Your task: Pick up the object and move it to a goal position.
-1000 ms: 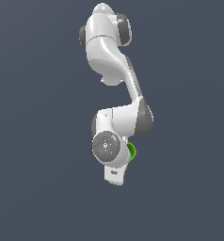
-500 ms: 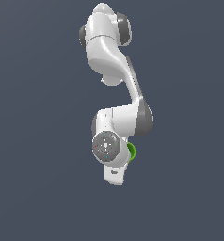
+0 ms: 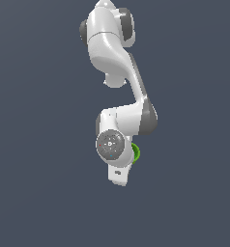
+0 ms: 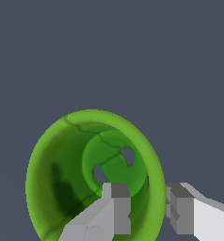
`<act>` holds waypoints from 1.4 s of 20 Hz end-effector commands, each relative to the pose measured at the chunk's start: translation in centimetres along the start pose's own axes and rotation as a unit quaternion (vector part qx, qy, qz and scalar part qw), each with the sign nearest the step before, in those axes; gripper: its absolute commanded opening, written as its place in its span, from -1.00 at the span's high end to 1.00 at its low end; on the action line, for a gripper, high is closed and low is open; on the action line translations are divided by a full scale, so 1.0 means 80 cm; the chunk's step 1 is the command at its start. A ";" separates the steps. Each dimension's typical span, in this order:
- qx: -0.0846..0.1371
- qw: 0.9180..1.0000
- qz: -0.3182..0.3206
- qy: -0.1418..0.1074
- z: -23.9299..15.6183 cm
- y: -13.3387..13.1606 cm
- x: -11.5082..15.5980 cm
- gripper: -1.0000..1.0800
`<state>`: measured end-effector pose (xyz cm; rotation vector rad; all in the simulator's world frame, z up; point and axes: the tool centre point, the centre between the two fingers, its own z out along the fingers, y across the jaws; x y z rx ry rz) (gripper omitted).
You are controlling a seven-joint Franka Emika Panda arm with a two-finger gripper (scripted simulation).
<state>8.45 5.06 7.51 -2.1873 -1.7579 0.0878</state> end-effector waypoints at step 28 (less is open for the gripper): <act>-0.001 1.000 0.001 -0.001 0.010 -0.180 0.005 1.00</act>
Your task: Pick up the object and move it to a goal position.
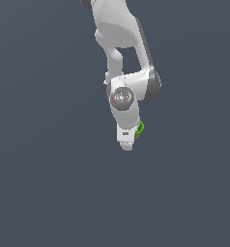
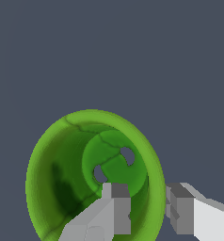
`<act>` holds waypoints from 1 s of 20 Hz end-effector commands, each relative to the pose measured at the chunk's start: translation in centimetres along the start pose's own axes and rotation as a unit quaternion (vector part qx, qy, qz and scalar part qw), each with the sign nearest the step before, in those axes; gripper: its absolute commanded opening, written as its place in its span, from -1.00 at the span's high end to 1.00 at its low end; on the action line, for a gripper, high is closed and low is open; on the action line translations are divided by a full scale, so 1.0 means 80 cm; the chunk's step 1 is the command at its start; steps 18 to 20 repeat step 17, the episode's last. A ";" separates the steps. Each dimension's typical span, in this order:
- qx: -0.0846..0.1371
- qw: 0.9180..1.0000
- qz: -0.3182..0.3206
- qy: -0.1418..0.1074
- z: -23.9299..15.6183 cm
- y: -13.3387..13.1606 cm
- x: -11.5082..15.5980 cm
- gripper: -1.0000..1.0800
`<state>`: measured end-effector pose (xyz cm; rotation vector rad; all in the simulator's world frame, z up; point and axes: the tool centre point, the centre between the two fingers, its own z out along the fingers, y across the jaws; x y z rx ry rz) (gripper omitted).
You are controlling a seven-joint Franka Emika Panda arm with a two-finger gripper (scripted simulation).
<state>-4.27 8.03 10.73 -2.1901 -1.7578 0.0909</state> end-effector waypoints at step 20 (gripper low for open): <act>-0.001 1.000 -0.001 0.001 0.002 -0.078 0.005 1.00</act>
